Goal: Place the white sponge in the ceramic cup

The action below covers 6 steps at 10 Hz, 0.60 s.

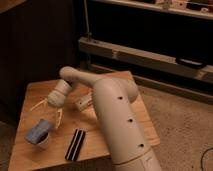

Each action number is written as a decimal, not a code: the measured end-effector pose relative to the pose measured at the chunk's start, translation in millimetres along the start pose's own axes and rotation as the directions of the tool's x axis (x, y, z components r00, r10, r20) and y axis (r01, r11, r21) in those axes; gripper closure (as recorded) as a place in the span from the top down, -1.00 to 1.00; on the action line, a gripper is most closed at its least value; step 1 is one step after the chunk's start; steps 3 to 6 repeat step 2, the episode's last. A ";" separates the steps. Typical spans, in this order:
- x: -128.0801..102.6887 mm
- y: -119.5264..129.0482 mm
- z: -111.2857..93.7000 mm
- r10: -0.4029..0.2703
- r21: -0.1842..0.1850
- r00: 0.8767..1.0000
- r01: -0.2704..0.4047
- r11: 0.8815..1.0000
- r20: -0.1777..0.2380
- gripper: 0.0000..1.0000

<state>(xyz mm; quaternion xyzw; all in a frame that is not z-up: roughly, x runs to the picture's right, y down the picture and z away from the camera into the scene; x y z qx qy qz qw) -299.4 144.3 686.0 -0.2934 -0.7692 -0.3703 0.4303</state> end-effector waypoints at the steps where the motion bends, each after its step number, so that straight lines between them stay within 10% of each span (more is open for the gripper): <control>1: 0.2 -1.0 1.5 -0.001 -0.002 1.000 0.001 1.000 0.002 0.60; 6: 0.2 -1.0 1.4 -0.001 -0.002 1.000 0.001 1.000 0.002 0.60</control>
